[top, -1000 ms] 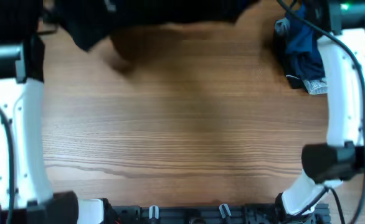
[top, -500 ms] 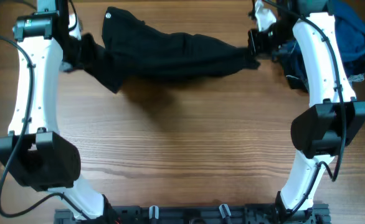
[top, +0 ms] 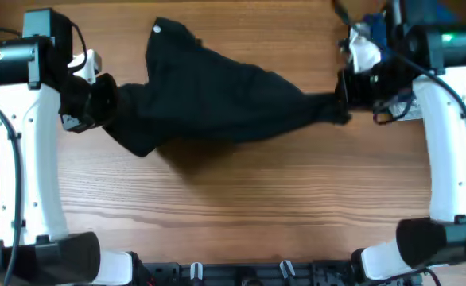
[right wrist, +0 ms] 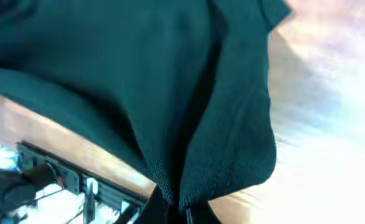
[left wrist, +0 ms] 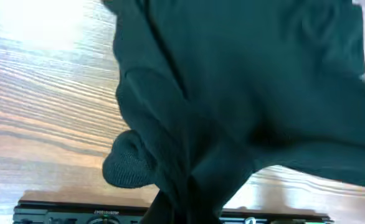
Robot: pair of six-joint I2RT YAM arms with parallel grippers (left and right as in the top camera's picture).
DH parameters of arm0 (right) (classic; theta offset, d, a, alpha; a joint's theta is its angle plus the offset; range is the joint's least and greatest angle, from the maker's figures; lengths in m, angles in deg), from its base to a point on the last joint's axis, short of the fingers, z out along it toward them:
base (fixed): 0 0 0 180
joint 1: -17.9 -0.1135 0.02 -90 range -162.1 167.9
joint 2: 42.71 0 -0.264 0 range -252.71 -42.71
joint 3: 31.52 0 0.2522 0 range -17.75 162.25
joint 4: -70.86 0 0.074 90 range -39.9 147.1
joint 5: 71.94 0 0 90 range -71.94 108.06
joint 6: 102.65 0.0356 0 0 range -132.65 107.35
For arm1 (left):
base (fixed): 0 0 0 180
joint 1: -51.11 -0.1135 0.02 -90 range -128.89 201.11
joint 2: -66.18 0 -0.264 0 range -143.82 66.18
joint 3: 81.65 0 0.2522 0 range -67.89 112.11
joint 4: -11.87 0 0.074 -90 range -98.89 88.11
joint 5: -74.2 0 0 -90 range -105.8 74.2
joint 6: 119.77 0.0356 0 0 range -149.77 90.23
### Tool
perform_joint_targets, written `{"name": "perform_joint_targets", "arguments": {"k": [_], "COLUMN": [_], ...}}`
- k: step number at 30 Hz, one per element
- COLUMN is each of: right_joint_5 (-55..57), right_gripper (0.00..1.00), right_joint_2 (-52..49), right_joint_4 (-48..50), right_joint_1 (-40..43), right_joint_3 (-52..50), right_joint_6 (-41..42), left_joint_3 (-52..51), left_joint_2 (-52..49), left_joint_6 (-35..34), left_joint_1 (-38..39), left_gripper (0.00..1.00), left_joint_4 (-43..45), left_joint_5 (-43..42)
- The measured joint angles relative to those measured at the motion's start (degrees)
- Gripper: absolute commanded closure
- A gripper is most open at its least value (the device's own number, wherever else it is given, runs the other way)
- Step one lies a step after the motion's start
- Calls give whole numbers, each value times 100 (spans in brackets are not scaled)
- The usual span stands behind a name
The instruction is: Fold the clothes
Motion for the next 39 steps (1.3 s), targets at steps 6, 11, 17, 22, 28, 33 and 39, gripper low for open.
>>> {"name": "perform_joint_targets", "arguments": {"k": [6,11,17,22,28,33,39], "right_joint_5": [114,116,120,116,116,114,42], "right_gripper": [96,96,96,96,95,96,96], "right_joint_2": [63,103,170,175,212,214,219], "right_joint_4": [413,476,614,1019,1722,2597,3213], "right_joint_1": [0,0,0,0,0,0,0], "right_joint_3": [-1250,-1272,-2059,-2970,-3985,-4763,-5337], "right_joint_6": [17,17,90,260,619,1121,1397], "left_joint_3": [-415,-448,-654,-1655,-2430,-2577,-3309], "left_joint_2": [-2,-2,0,-2,-7,-7,-2], "left_joint_6": [0,0,0,-4,-24,-26,-90], "left_joint_1": [4,4,4,4,4,4,4], "left_gripper": [96,96,96,96,96,96,96], "left_joint_4": [76,142,31,350,962,1259,1814], "left_joint_5": [2,2,2,4,2,2,0]}}
